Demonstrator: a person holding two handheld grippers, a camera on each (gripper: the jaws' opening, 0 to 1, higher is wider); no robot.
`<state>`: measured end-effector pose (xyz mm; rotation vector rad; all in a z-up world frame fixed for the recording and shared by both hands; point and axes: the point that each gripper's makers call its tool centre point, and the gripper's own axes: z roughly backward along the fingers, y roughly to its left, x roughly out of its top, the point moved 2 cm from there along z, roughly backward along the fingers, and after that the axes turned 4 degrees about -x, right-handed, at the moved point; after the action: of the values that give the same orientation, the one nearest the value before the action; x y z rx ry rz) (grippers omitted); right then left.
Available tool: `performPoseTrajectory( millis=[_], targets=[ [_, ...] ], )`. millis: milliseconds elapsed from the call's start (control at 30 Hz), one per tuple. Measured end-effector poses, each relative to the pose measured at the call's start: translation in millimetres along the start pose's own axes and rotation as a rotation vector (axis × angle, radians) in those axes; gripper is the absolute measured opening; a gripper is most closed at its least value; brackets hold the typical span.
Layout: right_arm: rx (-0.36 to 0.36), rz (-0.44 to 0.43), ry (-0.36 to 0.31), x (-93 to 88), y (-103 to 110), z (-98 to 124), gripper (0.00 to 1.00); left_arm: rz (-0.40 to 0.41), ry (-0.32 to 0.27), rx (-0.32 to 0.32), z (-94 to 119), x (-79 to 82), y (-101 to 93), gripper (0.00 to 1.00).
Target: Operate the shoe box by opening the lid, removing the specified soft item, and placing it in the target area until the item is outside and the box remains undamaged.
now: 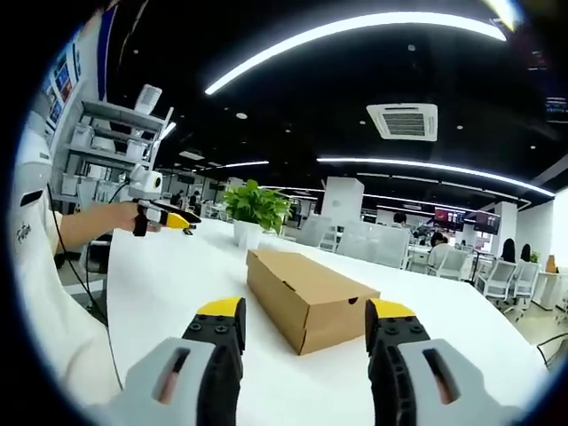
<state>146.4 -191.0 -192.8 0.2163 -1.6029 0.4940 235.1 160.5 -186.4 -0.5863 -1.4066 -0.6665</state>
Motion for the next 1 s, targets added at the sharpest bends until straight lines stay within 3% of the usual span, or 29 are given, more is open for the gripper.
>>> performPoseTrajectory(
  millis=[200, 367, 500, 833, 1000],
  targets=[
    [-0.045, -0.091, -0.052, 6.7, -9.8, -4.4, 0.67, 0.017, -0.029, -0.015, -5.5, 1.4, 6.5, 0.5],
    [-0.058, -0.12, -0.06, 8.3, -15.3, -5.9, 0.67, 0.023, -0.024, -0.024, -12.0, -3.5, 24.9, 0.53],
    [-0.045, -0.106, -0.043, 6.5, -13.6, -10.1, 0.73, 0.062, -0.027, -0.047, -18.2, -5.1, 33.4, 0.59],
    [-0.044, -0.074, -0.011, -0.2, -13.5, -25.8, 0.76, 0.004, -0.043, -0.037, -26.9, 4.7, 44.0, 0.64],
    [-0.059, -0.059, 0.022, -4.7, -19.4, -33.7, 0.79, -0.013, 0.003, -0.036, -35.7, 0.5, 59.9, 0.65]
  ],
)
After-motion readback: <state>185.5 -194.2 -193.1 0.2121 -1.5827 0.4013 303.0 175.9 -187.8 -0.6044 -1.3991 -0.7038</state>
